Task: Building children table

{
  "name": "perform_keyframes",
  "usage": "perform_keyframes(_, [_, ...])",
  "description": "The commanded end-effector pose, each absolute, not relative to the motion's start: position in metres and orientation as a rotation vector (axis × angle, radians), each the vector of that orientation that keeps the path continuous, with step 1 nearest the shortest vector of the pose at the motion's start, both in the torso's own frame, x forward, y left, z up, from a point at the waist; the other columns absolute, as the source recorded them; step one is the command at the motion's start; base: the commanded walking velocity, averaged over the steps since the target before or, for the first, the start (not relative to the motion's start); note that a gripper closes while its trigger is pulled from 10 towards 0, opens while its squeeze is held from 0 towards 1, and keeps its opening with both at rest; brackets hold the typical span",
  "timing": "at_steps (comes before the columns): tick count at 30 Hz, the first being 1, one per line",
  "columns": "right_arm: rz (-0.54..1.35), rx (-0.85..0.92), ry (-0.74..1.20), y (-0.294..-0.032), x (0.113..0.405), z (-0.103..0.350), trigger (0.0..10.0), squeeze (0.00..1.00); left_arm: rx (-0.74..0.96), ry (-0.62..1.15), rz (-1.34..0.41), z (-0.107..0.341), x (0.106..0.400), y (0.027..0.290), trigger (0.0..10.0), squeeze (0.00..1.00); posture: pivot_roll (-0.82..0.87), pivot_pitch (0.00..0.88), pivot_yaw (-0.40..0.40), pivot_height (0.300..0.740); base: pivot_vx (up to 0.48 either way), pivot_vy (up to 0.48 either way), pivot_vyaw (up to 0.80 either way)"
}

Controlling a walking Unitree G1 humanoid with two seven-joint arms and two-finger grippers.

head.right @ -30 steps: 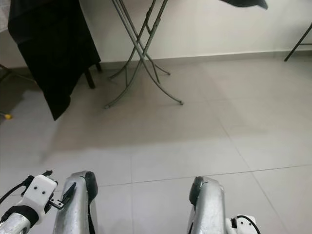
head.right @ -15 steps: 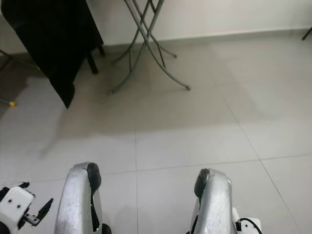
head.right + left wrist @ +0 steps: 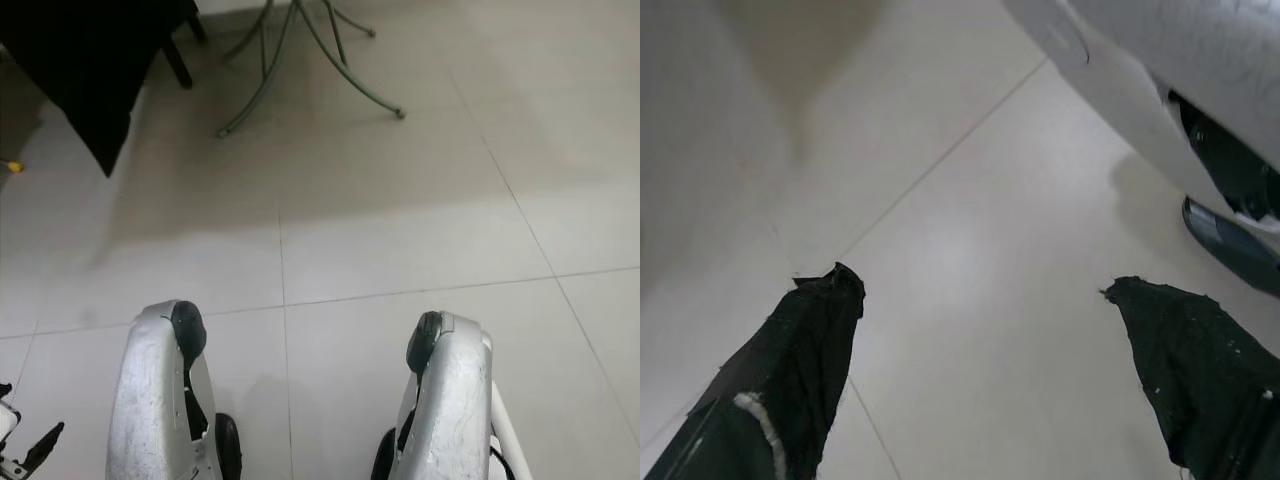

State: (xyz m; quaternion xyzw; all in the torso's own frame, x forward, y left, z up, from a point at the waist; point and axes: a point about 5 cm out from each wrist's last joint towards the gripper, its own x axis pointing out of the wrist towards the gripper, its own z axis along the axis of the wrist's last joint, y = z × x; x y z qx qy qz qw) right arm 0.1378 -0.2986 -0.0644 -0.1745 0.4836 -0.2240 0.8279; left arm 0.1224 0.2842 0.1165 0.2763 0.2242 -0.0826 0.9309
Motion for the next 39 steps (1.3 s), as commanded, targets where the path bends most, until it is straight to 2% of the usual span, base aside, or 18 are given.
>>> perform_keyframes(1, [-0.472, -0.403, 1.064, -0.298, 0.127, -0.069, 10.0, 0.00, 0.573, 0.506, -0.168, 0.116, 0.116, 0.290, 10.0, 0.00, 0.22, 0.303, 0.125, 0.300, 0.000, 0.000, 0.00])
perform_keyframes(8, [-0.574, -0.466, 1.005, -0.312, 0.126, -0.059, 10.0, 0.00, 0.566, 0.519, -0.185, 0.117, 0.115, 0.289, 10.0, 0.00, 0.21, 0.321, 0.141, 0.300, 0.000, 0.000, 0.00])
perform_keyframes(16, [-0.628, -0.491, 0.993, -0.316, 0.123, -0.057, 10.0, 0.00, 0.573, 0.529, -0.191, 0.119, 0.113, 0.294, 10.0, 0.00, 0.22, 0.323, 0.145, 0.300, 0.000, 0.000, 0.00])
perform_keyframes(17, [-0.681, -0.492, 1.036, -0.326, 0.115, -0.058, 10.0, 0.00, 0.578, 0.538, -0.184, 0.121, 0.111, 0.298, 10.0, 0.00, 0.22, 0.328, 0.138, 0.300, 0.000, 0.000, 0.00])
perform_keyframes(23, [-0.730, -0.484, 1.109, -0.337, 0.100, -0.060, 10.0, 0.00, 0.571, 0.542, -0.186, 0.121, 0.109, 0.294, 10.0, 0.00, 0.22, 0.336, 0.135, 0.300, 0.000, 0.000, 0.00])
perform_keyframes(32, [-0.642, -0.489, 1.124, -0.331, 0.099, -0.065, 10.0, 0.00, 0.578, 0.555, -0.175, 0.124, 0.104, 0.295, 10.0, 0.00, 0.25, 0.348, 0.132, 0.300, 0.000, 0.000, 0.00])
perform_keyframes(39, [-0.657, -0.468, 1.129, -0.344, 0.098, -0.060, 10.0, 0.00, 0.588, 0.570, -0.158, 0.129, 0.097, 0.296, 10.0, 0.00, 0.28, 0.370, 0.133, 0.300, 0.000, 0.000, 0.00])
